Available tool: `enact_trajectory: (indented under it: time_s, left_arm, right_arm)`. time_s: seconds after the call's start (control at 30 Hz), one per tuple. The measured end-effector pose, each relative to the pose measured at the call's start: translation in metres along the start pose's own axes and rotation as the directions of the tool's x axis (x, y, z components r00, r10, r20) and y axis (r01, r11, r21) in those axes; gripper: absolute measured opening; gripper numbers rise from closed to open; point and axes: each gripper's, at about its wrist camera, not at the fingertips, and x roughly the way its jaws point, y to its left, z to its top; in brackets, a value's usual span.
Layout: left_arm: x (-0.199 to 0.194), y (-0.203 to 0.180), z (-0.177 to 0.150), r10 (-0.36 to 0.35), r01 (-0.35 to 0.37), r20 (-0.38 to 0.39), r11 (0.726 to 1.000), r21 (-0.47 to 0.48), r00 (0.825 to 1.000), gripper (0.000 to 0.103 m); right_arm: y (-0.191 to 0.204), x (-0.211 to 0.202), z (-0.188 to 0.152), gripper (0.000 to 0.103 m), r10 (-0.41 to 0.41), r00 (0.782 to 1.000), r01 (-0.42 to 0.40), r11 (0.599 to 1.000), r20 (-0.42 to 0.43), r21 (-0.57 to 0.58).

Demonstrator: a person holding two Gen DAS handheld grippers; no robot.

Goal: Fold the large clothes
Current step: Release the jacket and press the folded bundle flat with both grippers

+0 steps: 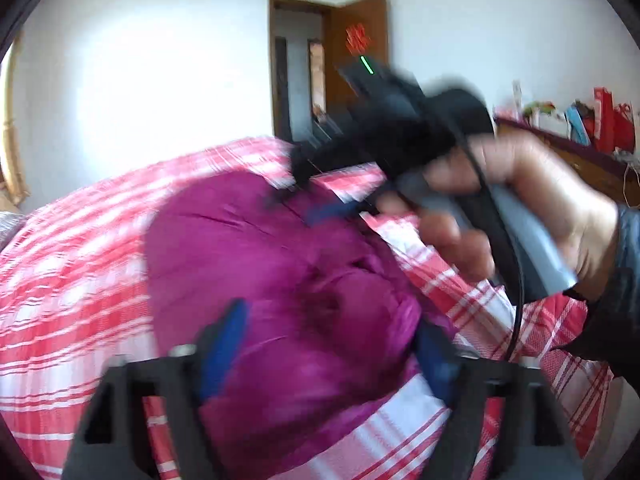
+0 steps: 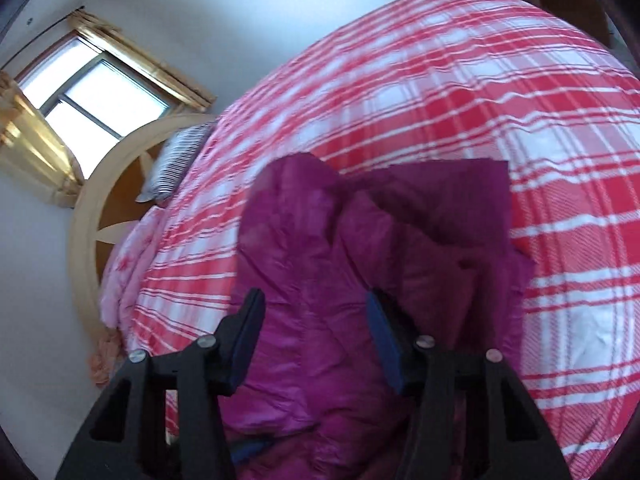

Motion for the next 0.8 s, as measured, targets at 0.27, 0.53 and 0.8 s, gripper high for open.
enact_trajectory:
  time_s: [0.27, 0.53, 0.8]
  left_arm:
    - [0.000, 0.098, -0.009, 0.065, -0.044, 0.056, 0.947, -0.317, 0.996, 0.095]
    - [0.053, 0.088, -0.020, 0.035, -0.043, -0.032, 0.949, -0.313, 0.999, 0.095]
    - [0.049, 0.072, -0.018, 0.012, -0.019, -0.026, 0.959, -0.283, 1.000, 0.096]
  right_arm:
    - [0.004, -0.006, -0.020, 0.056, -0.124, 0.992, 0.124, 0.991, -0.012, -0.058]
    - [0.002, -0.022, -0.015, 0.057, -0.266, 0.963, 0.267, 0.962, 0.036, -0.047]
    - [0.056, -0.052, 0.006, 0.069, -0.053, 0.960, 0.015, 0.991, 0.275, 0.136]
